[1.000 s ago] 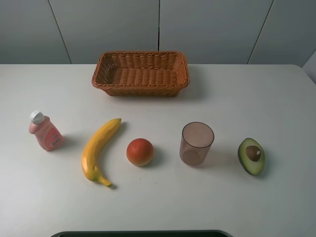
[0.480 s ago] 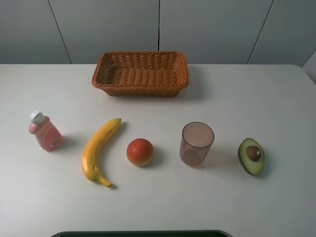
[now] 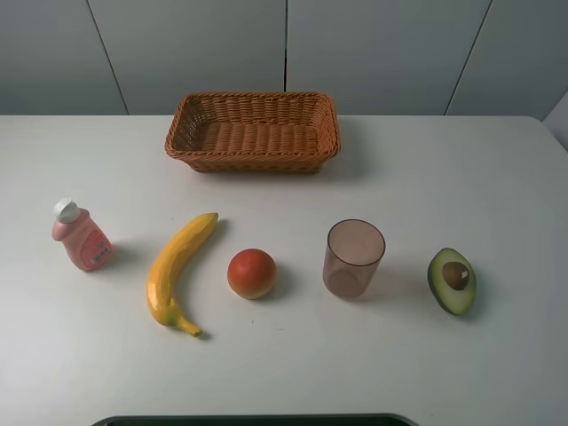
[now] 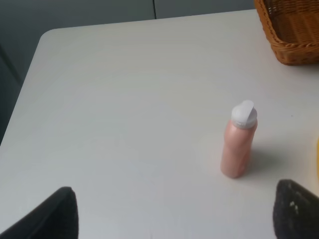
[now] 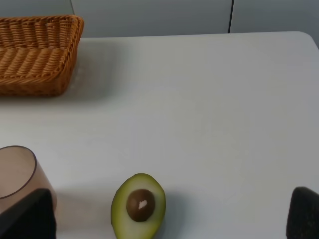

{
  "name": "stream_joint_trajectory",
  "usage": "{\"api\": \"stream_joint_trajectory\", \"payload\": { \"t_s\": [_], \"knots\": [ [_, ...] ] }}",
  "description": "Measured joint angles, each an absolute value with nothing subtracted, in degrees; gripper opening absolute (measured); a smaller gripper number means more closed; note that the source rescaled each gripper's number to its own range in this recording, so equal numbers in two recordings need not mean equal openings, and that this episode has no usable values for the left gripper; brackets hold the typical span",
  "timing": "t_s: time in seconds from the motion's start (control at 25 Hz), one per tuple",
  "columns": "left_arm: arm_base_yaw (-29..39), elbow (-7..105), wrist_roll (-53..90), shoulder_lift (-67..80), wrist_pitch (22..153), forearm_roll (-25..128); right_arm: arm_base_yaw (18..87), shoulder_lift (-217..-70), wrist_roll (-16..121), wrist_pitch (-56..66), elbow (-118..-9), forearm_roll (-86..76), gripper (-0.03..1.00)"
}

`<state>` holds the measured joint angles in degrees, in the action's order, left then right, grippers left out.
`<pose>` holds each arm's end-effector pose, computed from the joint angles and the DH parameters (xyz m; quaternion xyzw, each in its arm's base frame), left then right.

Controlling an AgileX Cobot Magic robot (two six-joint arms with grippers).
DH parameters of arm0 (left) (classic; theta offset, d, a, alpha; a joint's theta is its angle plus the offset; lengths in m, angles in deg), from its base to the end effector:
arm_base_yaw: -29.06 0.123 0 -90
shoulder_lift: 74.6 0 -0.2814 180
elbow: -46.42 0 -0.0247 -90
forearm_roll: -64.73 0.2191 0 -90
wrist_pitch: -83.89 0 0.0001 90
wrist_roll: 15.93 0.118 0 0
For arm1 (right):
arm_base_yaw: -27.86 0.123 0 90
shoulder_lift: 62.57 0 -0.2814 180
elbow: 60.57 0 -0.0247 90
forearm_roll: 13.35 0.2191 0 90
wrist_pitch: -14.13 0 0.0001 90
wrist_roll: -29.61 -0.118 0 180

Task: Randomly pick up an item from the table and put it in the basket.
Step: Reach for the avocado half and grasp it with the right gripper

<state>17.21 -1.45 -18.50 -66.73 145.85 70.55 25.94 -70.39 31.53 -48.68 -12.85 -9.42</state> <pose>-0.0051 0.0119 0.2508 0.0664 0.8521 -0.0145 0.5189 -0.0082 0.0075 0.2497 -0.0022 0.8582 0.0170 0.5130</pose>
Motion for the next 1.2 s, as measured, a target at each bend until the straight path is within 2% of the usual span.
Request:
{"api": "stream_joint_trajectory", "payload": {
  "t_s": [1.04,1.2],
  "knots": [
    [17.21,-1.45,-18.5,-66.73,145.85,70.55,25.94,-70.39,31.32,-48.46,-12.85,-8.05,1.0],
    [17.21,-1.45,-18.5,-66.73,145.85,70.55,25.94,-72.01,31.45,-48.32,-17.23,-10.66,1.0]
  ]
}}
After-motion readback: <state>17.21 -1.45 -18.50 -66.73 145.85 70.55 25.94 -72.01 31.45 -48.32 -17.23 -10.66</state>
